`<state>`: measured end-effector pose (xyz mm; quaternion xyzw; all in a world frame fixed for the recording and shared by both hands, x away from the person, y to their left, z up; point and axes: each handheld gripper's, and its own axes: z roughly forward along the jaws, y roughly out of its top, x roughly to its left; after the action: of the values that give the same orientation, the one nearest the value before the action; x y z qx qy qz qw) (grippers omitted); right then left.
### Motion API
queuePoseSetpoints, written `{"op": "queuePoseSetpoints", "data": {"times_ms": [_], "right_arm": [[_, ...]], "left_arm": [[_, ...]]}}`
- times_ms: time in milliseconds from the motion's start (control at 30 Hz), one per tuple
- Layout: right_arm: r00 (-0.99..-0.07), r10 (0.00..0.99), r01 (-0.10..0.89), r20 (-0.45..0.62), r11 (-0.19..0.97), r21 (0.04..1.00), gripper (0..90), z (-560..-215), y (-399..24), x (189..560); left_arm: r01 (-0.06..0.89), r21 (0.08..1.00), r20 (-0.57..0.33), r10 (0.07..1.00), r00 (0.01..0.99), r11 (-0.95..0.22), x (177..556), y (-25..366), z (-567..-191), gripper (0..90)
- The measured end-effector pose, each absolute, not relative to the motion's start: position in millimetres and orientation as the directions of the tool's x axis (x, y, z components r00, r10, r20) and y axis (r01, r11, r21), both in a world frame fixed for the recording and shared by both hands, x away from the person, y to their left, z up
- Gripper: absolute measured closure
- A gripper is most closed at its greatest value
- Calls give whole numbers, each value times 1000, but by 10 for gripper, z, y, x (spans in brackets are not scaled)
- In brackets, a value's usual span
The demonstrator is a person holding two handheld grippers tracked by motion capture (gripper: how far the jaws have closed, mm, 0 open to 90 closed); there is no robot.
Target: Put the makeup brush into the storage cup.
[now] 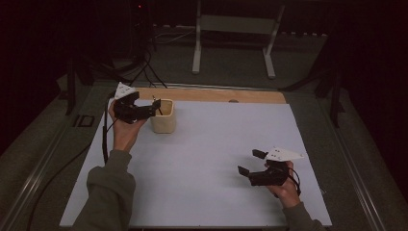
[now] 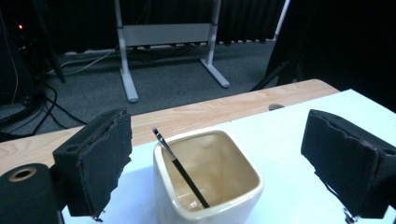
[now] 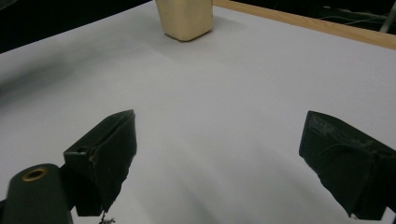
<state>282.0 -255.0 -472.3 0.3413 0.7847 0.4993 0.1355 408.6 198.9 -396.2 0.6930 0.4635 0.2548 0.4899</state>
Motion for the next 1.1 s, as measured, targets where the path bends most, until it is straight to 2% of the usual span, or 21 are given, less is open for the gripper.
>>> {"op": "queuePoseSetpoints", "data": {"times_ms": [500, 833, 1100], "right_arm": [[-716, 687, 398, 120, 261, 879, 111, -4701, -2618, 2824], [-716, 688, 397, 120, 261, 880, 111, -4697, -2620, 2821], [-713, 691, 397, 119, 258, 881, 111, -4694, -2639, 2822]], "left_arm": [[386, 915, -84, 883, 462, -115, 3871, 2149, -3946, 71], [347, 925, -43, 864, 502, -156, 3596, 2276, -3935, 58], [357, 918, -42, 857, 514, -170, 3427, 2378, -4007, 52]]}}
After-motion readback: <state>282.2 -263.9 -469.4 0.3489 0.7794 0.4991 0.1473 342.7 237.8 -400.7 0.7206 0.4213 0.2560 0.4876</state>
